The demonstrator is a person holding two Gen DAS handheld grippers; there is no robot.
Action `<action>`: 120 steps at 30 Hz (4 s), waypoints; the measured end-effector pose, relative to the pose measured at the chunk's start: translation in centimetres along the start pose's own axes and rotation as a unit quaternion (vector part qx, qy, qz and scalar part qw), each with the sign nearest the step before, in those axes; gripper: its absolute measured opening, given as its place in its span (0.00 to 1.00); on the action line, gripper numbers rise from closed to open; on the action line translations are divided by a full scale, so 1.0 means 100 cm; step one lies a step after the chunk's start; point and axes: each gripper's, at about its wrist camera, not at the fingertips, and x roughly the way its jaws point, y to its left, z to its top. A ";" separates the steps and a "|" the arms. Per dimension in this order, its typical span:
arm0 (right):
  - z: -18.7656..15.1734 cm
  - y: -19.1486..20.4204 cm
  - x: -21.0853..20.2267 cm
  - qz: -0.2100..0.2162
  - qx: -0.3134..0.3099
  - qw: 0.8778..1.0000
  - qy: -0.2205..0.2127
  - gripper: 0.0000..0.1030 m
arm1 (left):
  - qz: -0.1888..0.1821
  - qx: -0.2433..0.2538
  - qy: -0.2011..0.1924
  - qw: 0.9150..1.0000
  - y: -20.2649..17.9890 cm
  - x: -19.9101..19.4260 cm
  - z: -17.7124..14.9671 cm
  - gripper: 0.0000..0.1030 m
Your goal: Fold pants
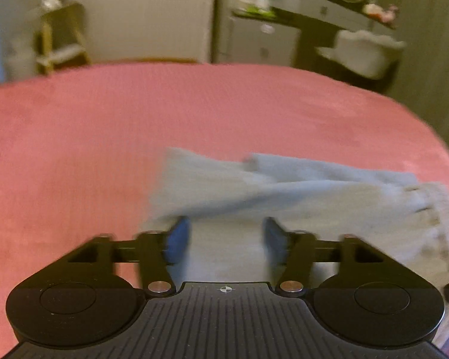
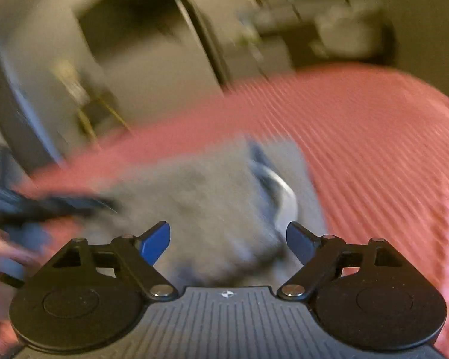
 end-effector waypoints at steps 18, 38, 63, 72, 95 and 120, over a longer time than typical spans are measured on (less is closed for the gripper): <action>0.017 -0.102 0.060 0.222 0.187 0.946 0.141 0.84 | -0.263 -0.098 0.141 0.949 0.073 0.026 -0.041 0.97; 0.047 -0.073 0.103 0.312 0.132 0.922 0.187 0.83 | -0.308 -0.070 0.143 0.938 0.058 0.053 -0.029 0.96; 0.050 -0.087 0.082 0.251 0.097 0.951 0.154 0.84 | -0.295 -0.098 0.139 0.940 0.074 0.050 -0.032 0.71; 0.053 -0.142 0.114 0.354 0.176 0.898 0.195 0.84 | -0.308 -0.094 0.145 0.936 0.074 0.054 -0.032 0.80; 0.051 -0.172 0.133 0.422 0.169 0.864 0.218 0.84 | -0.311 -0.076 0.148 0.936 0.066 0.057 -0.029 0.86; 0.062 -0.086 0.038 0.242 0.047 0.962 0.113 0.55 | -0.273 -0.064 0.093 0.955 0.043 0.004 0.003 0.36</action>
